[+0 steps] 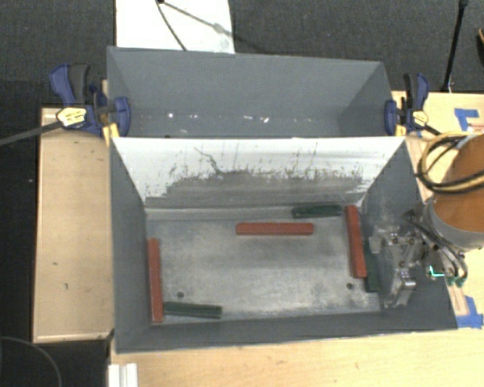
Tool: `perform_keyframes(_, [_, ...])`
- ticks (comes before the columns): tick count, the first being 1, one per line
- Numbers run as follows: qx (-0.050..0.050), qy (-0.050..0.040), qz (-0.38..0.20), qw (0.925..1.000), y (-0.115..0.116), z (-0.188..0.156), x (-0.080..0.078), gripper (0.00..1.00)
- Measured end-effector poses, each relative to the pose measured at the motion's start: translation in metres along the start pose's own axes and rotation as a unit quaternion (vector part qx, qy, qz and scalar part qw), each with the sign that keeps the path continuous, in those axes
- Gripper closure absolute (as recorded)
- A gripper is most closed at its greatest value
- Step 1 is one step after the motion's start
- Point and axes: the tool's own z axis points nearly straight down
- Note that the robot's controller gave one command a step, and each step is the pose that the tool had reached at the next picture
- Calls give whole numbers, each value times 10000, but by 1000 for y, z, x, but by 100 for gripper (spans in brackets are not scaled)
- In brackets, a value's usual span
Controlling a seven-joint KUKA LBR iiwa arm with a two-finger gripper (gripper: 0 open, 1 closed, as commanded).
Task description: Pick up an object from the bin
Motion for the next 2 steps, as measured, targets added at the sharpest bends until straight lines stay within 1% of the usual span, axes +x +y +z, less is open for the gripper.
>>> perform_keyframes(1, [1, -29, -3431, 9393, 2, 79, -53, 0])
perform_keyframes(2, [26, -44, -5594, 8289, 13, 48, -67, 0])
